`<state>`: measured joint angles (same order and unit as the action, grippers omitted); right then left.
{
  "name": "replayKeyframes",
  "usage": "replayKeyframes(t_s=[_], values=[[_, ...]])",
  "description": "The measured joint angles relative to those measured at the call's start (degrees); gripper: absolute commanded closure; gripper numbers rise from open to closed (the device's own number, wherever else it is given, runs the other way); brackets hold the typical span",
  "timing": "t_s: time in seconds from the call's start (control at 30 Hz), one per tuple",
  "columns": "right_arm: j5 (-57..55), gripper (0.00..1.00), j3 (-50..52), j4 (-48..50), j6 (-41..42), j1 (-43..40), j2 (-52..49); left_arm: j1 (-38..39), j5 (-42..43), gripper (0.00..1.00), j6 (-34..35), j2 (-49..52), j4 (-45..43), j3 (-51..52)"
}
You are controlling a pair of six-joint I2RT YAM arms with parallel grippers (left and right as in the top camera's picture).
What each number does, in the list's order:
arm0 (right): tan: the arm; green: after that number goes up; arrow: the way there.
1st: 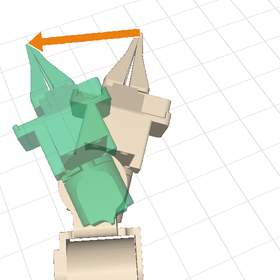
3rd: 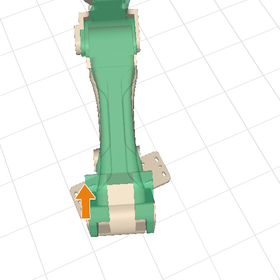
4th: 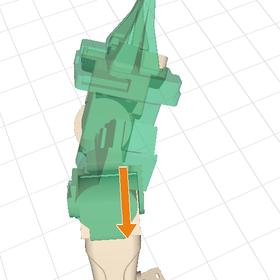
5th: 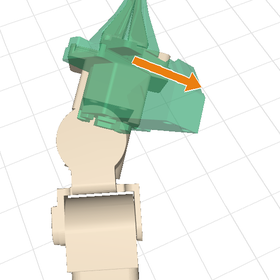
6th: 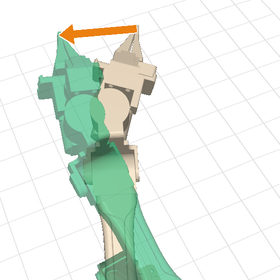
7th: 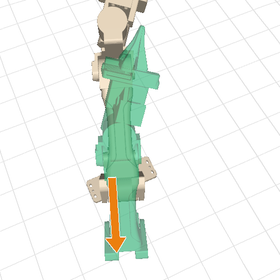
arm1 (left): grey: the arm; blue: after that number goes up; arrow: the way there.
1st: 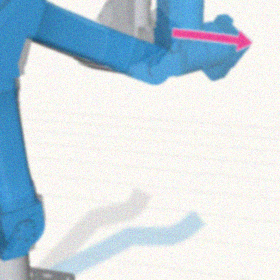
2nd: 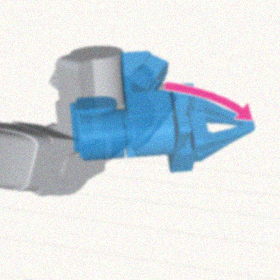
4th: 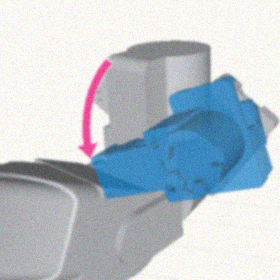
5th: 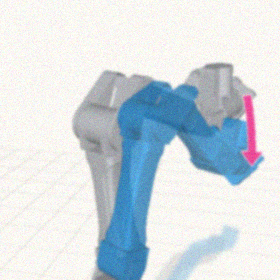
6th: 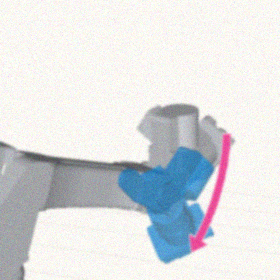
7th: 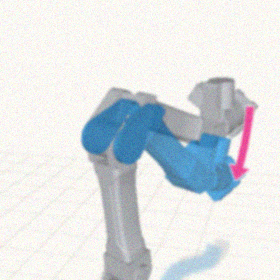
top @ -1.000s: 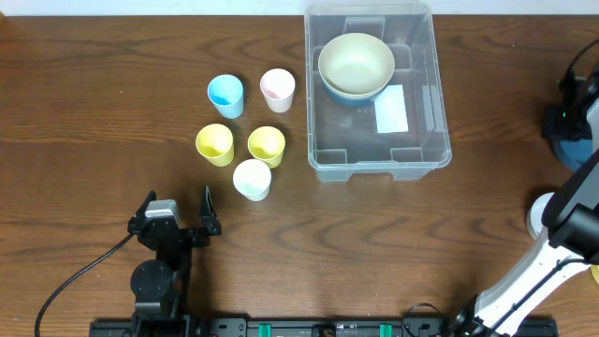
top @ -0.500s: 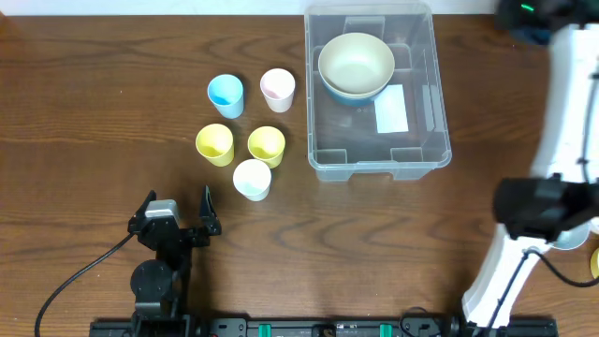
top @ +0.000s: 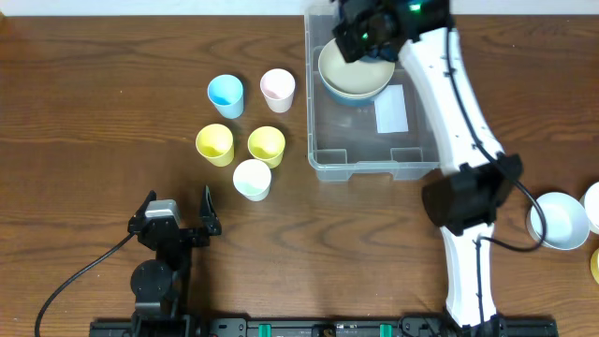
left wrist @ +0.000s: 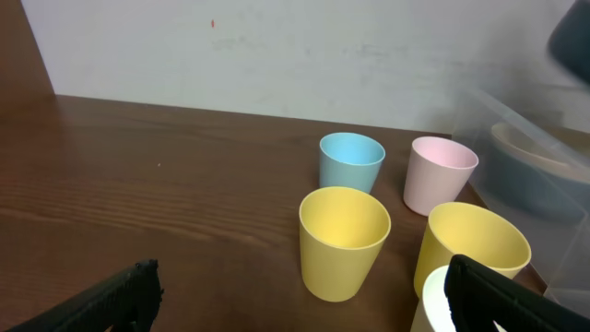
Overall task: Pack container
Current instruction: 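Carry the teal bowl and stack it onto the beige bowl in bin, then move right gripper to the white bowl and grasp its rim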
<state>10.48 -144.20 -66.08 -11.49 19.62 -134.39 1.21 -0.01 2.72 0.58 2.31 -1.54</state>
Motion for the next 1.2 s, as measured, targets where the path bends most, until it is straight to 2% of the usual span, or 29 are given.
replayKeyframes(t_s=[0.07, 0.1, 0.2, 0.27, 0.33, 0.53, 0.67, 0.77, 0.87, 0.97, 1.07, 1.2], values=[[-0.2, 0.97, 0.2, 0.1, 0.3, 0.1, -2.1, 0.0, 0.0, 0.02, 0.0, 0.0, 0.0, 0.0], [-0.2, 0.90, 0.4, 0.1, 0.4, 0.2, -3.0, 0.0, 0.0, 0.02, 0.0, 0.0, 0.0, 0.0], [-0.6, 0.45, 0.6, 0.2, 1.1, 0.2, -4.7, 0.0, 0.0, 0.02, 0.0, 0.0, 0.0, 0.0], [-0.9, 0.18, 0.6, 0.3, 0.9, 0.2, -4.9, 0.0, 0.0, 0.02, 0.0, 0.0, 0.0, 0.0], [-1.1, 0.01, 0.6, 0.5, 1.0, 0.2, -4.8, 0.0, 0.0, 0.02, 0.0, 0.0, 0.0, 0.0], [-5.6, 0.01, -0.3, 0.3, 3.5, 0.2, -4.5, 0.0, 0.0, 0.02, 0.0, 0.0, 0.0, 0.0], [-16.0, 0.01, -2.3, -3.1, 11.4, -0.5, -1.1, 0.0, 0.0, 0.02, 0.0, 0.0, 0.0, 0.0], [-22.4, 0.01, -3.1, -9.6, 18.6, -3.5, 5.3, 0.0, 0.0, 0.02, 0.0, 0.0, 0.0, 0.0], [-24.0, 0.01, -5.0, -21.9, 25.9, -11.9, 14.1, 0.0, 0.0, 0.02, 0.0, 0.0, 0.0, 0.0], [-23.2, 0.01, -5.8, -30.5, 29.8, -20.1, 18.6, 0.0, 0.0, 0.02, 0.0, 0.0, 0.0, 0.0], [-19.6, 0.01, -2.8, -30.9, 31.3, -26.8, 21.0, 0.0, 0.0, 0.02, 0.0, 0.0, 0.0, 0.0], [-17.0, 0.01, 4.3, -30.9, 36.2, -31.1, 19.9, 0.0, 0.0, 0.02, 0.0, 0.0, 0.0, 0.0]])
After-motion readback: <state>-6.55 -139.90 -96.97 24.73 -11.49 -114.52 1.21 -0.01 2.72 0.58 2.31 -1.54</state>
